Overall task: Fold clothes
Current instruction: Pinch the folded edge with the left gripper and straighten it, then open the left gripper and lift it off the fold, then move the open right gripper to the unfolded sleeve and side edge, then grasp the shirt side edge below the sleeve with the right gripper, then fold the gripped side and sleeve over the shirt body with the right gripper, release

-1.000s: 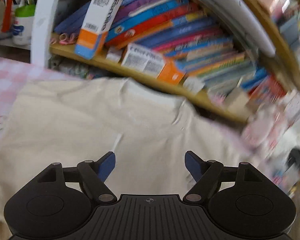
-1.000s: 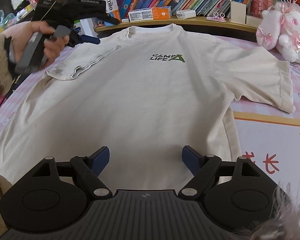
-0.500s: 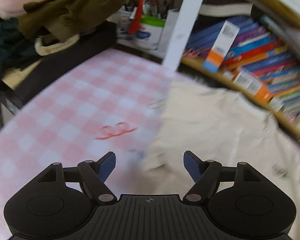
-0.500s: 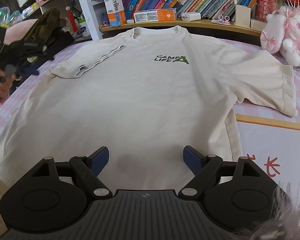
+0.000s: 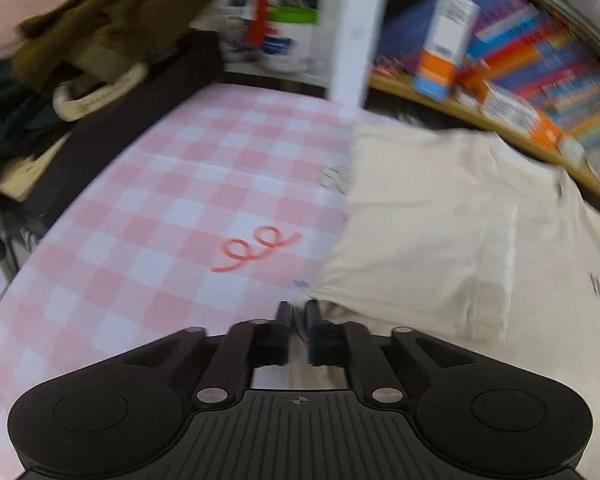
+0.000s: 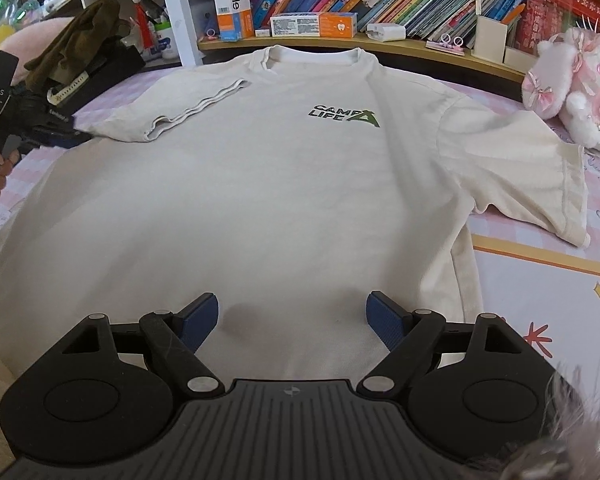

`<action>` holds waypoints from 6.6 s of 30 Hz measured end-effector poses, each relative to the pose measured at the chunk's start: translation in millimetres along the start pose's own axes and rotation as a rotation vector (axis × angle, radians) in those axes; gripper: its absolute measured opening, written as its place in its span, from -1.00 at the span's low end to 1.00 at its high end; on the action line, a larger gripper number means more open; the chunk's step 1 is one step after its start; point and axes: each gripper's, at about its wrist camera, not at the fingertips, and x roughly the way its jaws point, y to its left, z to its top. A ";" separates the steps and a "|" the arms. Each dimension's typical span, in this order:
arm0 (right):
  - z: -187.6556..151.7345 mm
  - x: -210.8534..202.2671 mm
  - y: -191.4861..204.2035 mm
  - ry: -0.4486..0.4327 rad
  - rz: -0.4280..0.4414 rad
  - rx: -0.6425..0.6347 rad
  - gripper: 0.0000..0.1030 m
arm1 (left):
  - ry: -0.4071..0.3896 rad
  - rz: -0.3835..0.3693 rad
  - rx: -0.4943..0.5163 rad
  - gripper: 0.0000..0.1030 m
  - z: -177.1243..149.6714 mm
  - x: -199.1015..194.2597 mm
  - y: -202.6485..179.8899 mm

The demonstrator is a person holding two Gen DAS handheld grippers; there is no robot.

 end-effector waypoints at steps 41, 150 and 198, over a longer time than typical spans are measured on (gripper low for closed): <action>-13.4 -34.7 -23.8 -0.039 -0.247 0.249 0.40 | -0.033 -0.088 0.225 -0.54 9.9 -21.6 -32.1; 31.5 -15.5 -265.1 -0.195 0.162 0.715 -0.98 | 0.132 0.108 0.302 0.76 -201.5 -127.2 -242.0; 126.9 0.3 -186.7 -0.168 -0.162 0.243 -0.86 | 0.100 0.061 0.222 0.76 -185.4 -123.0 -181.4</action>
